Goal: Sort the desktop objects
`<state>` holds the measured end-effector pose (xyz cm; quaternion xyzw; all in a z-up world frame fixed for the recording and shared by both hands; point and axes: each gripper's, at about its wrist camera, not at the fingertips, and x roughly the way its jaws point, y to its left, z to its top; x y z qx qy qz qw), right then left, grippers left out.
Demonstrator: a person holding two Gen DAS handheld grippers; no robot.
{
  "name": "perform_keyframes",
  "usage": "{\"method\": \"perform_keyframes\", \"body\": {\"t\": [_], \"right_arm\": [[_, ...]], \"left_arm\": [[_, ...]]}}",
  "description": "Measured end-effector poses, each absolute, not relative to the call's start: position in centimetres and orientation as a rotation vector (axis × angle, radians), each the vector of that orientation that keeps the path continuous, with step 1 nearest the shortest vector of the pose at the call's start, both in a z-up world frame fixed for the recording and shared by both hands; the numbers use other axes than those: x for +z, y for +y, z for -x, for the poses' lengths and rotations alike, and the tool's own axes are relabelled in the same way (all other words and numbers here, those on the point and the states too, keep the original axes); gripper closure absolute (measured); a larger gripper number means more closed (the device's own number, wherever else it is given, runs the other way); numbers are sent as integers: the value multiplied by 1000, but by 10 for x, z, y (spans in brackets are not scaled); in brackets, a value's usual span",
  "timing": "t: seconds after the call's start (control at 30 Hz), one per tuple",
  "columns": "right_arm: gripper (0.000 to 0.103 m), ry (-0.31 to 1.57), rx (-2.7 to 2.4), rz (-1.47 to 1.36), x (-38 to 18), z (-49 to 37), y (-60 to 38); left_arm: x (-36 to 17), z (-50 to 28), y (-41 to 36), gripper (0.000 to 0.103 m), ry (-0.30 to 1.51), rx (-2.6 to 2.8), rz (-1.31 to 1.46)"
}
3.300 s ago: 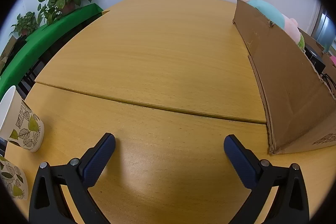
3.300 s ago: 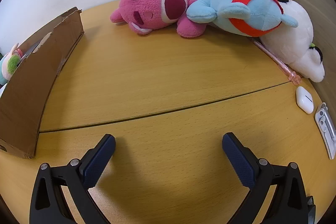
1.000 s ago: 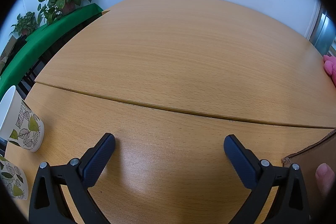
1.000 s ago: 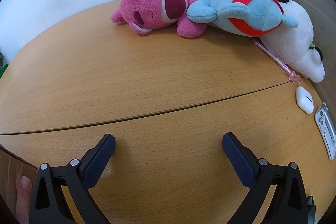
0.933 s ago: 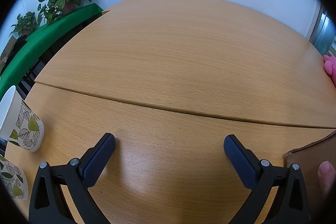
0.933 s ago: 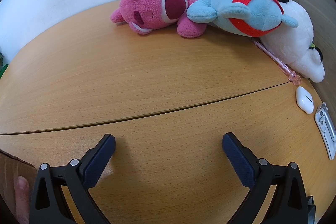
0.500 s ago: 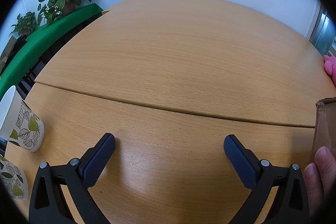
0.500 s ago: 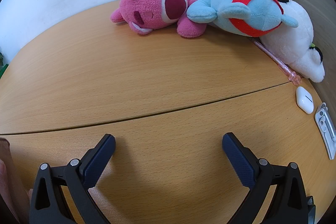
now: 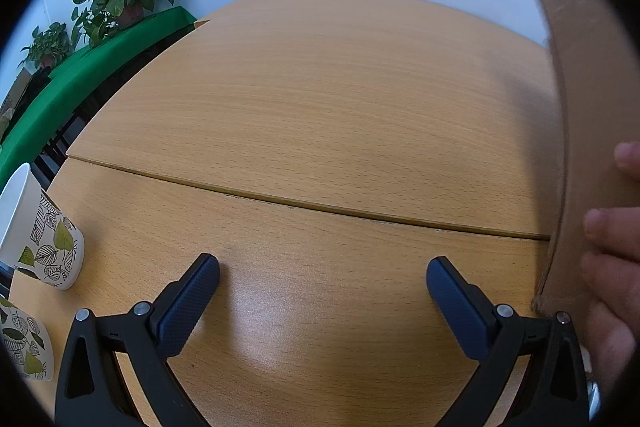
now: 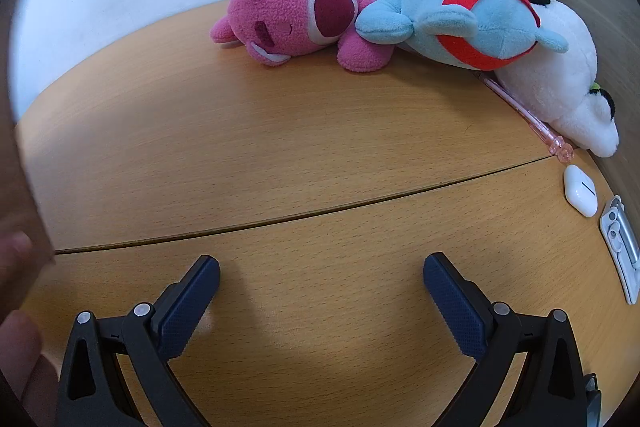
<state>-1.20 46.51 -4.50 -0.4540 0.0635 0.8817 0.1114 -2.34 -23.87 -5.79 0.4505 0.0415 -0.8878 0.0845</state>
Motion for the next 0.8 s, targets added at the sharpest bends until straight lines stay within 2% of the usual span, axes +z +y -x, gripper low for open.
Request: {"method": "perform_keyframes", "body": {"t": [0.8], "right_arm": [[0,186,2590,1332,-40,6,462]], "left_arm": [[-58,24,-238,0,124,-2649,-1343]]}}
